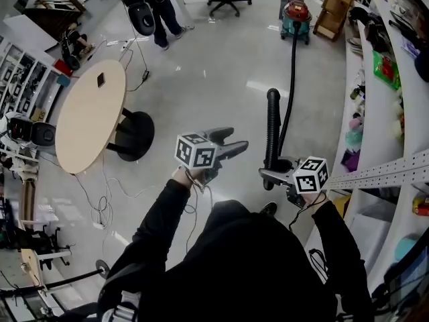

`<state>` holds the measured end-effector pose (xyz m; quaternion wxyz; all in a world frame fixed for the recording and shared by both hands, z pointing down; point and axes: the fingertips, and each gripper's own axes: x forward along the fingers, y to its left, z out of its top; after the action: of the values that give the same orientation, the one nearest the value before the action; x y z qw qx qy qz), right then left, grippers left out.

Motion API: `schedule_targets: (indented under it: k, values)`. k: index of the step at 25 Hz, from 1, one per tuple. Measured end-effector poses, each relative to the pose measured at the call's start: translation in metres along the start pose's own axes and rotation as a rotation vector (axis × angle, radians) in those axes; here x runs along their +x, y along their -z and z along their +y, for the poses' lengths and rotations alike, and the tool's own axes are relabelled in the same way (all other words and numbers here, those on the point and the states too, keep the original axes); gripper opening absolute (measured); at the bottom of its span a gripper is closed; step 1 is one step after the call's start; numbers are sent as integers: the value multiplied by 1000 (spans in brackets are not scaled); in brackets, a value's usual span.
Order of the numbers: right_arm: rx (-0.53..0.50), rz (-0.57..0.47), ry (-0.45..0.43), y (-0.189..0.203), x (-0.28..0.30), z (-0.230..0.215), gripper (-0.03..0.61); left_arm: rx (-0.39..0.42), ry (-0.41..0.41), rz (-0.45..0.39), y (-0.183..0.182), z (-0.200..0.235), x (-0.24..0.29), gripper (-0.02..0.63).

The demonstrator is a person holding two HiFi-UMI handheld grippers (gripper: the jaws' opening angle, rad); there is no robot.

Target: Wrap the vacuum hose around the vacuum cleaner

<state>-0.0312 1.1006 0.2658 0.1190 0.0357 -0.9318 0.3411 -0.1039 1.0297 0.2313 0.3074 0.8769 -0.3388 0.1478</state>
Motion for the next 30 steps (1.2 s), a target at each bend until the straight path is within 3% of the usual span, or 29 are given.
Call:
schedule_targets:
  k: [2,4,5,7,11,14,16,17,19,21,23,26,30]
  values:
    - [91,-40,10,-21,-14,-20,178,313,-110,37,11,-5,3,322]
    - [196,-99,22,-45,-26,-41,178,546,-83,86,25,-27,19,322]
    - [250,-133,24,-58,-30,-50,178,592,-32,97,31,-39,28,322]
    - [334,-199,18,-87,-36,-67,178,590,69,101,41,-53,49,322]
    - [440,-329,-35,-144,-36,-93,179,530,165,110,51,-44,98,322]
    - [551,-404,-79,-178,-26,-110,181,454,228,71,33,-27,124,322]
    - [601,-428,-82,-194,-18,-126,184,334,317,50,15,-19,134,284]
    - [615,-437,-78,-203,-15,-135,184,270,359,51,5,-14,137,176]
    - [609,-459,-74,-222,-11,-152,184,168,441,75,-16,-2,139,173]
    - [567,-484,-64,-241,-9,-161,262,64,519,94,-39,12,136,173]
    - [496,-494,-27,-250,-13,-163,291,-66,575,104,-63,32,130,173]
    - [312,-386,82,-227,-15,-161,290,-222,621,152,-97,67,125,173]
    - [116,-49,129,-159,31,-148,290,-416,634,239,-137,104,131,173]
